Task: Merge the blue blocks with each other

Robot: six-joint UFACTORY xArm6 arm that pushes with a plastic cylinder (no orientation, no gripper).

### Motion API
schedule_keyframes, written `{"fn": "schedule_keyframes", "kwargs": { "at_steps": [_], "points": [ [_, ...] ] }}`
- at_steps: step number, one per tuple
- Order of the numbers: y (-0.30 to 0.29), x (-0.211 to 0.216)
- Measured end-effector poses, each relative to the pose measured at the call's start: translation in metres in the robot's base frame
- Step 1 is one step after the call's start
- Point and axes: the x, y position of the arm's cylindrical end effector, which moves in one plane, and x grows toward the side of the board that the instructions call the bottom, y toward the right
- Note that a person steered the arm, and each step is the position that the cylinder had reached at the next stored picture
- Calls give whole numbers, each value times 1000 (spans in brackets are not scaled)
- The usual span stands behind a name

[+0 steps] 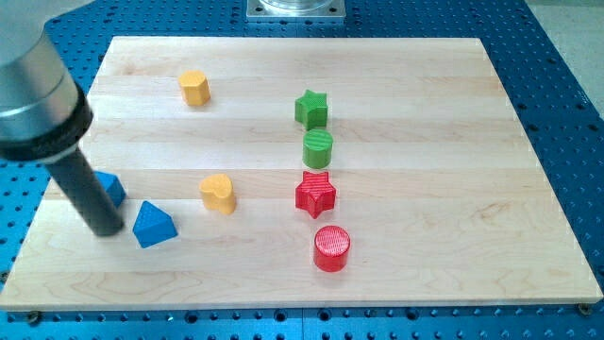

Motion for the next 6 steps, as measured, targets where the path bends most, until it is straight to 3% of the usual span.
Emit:
{"fn": "schedule_keyframes", "kwargs": {
  "at_steps": [1, 2, 3, 4, 5, 6],
  "points": [
    [-6, -19],
    [-17, 30],
    [8, 80],
    [78, 74],
    [82, 37],
    [29, 3]
  ]
}}
